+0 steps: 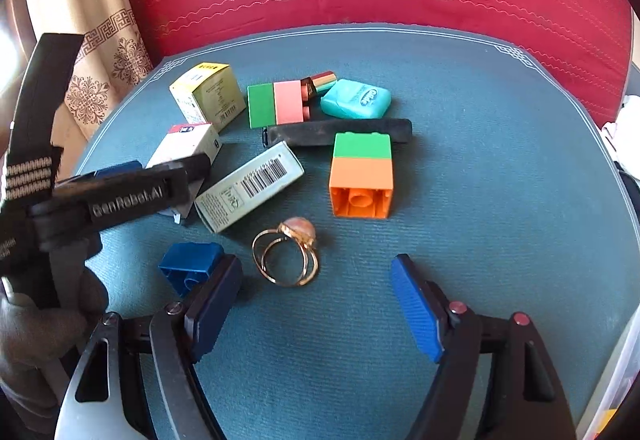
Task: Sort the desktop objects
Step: 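Grasp the white baby-face box with left tool while right tool grasps the gold ring, then carry the box and ring to the clear bowl and release them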
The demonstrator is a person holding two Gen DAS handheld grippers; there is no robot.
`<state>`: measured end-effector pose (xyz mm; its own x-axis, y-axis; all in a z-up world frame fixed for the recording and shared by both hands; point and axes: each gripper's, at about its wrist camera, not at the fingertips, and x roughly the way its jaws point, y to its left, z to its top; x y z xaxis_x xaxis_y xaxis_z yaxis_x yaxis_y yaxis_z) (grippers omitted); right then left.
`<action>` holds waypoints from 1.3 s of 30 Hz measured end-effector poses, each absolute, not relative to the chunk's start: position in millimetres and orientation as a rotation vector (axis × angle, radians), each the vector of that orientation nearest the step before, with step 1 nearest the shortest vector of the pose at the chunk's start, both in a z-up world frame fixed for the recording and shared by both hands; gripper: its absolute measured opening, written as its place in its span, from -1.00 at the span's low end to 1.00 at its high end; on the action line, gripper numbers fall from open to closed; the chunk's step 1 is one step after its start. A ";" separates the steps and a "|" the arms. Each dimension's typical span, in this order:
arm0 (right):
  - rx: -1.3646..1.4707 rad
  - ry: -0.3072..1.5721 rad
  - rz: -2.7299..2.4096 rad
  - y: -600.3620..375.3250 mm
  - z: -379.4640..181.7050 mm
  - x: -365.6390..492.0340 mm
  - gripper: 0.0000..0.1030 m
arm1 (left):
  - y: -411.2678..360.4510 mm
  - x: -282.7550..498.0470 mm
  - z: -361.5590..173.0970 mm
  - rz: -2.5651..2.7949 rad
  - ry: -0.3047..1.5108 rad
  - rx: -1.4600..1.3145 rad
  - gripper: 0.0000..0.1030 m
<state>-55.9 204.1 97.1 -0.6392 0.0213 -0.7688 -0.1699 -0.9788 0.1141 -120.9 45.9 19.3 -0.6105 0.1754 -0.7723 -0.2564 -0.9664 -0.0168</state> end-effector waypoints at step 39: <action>-1.205 0.210 2.762 206.5 94.0 -52.7 -0.18 | 48.5 -106.9 20.3 2.574 0.165 -1.143 -0.03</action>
